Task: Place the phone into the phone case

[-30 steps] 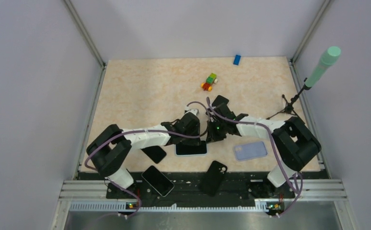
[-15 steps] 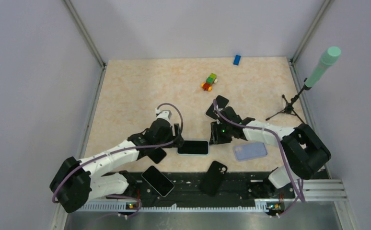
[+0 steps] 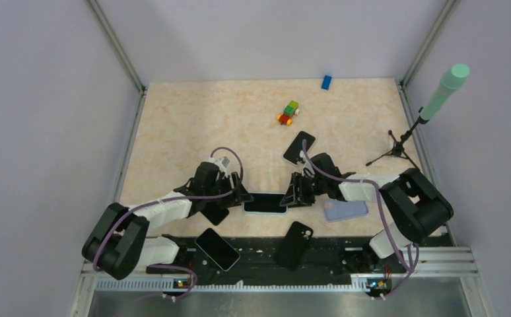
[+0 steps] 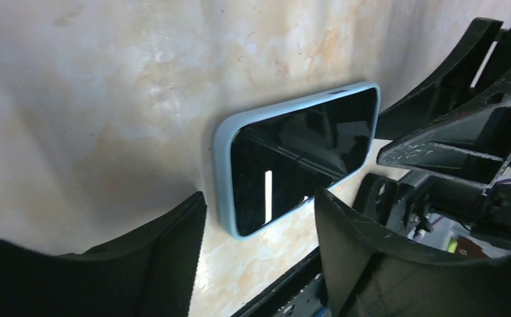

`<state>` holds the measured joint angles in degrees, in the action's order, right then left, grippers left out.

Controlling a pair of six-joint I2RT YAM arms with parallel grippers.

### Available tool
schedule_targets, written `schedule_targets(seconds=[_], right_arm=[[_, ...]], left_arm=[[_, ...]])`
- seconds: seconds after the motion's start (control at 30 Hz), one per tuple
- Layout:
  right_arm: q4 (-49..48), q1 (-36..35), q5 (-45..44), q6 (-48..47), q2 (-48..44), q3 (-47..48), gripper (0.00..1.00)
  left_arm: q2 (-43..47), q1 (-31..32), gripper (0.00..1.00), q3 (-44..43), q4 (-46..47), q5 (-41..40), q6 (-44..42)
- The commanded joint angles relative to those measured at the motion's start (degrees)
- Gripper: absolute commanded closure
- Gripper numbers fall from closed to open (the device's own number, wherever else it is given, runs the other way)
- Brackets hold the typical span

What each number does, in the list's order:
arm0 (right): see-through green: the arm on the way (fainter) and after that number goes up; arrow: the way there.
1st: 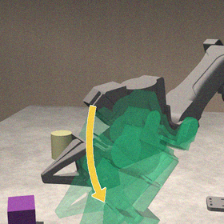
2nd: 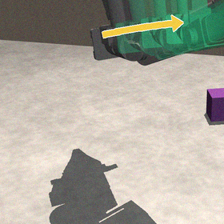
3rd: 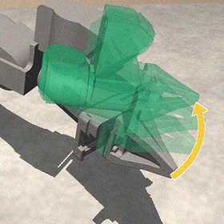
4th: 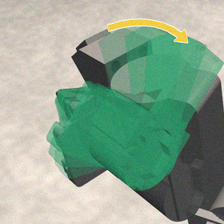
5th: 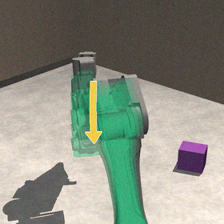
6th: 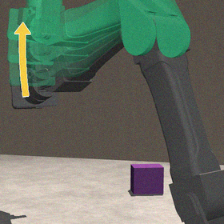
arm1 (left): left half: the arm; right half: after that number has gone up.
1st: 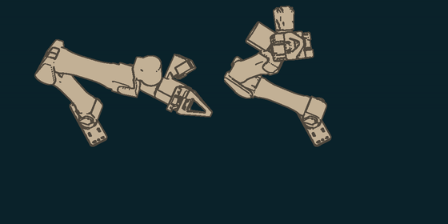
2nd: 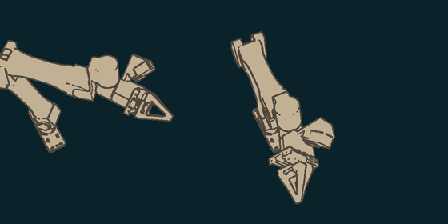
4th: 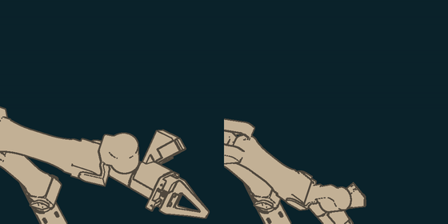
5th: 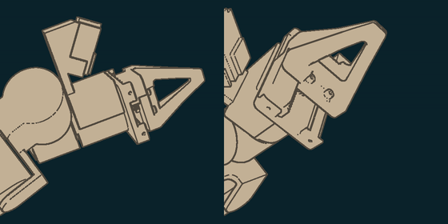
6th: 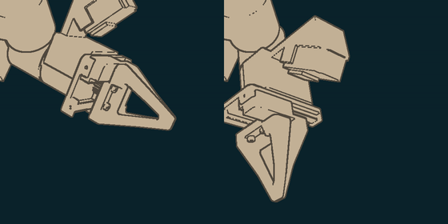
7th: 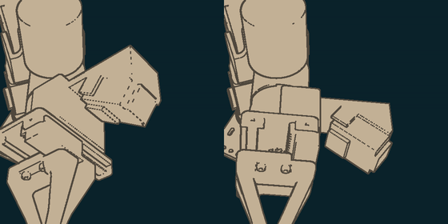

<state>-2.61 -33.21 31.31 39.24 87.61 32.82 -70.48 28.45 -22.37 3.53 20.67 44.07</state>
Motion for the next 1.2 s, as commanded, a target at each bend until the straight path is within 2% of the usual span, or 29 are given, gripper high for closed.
schedule_targets(seconds=[0.0,0.23,0.57,0.97,1.17], right_arm=[[-6.02,0.16,3.78,3.51,2.99,-2.34,0.58],[-5.25,0.78,3.53,3.24,3.23,-0.54,0.58],[-1.05,5.98,3.45,-0.53,3.28,3.01,0.59],[5.43,13.87,1.60,-6.03,2.08,7.29,0.59],[11.21,14.09,-4.73,-10.64,3.08,11.04,0.58]], left_arm=[[-6.40,-0.20,0.39,-0.65,4.30,6.67,0.91],[-13.81,0.73,0.55,-2.61,10.77,11.19,3.69],[-21.76,2.93,0.61,-12.28,10.80,11.13,4.85],[-28.35,3.02,0.60,-28.07,-1.18,8.01,-0.81],[-28.29,3.05,0.54,-32.63,-14.32,-2.67,-7.15]])
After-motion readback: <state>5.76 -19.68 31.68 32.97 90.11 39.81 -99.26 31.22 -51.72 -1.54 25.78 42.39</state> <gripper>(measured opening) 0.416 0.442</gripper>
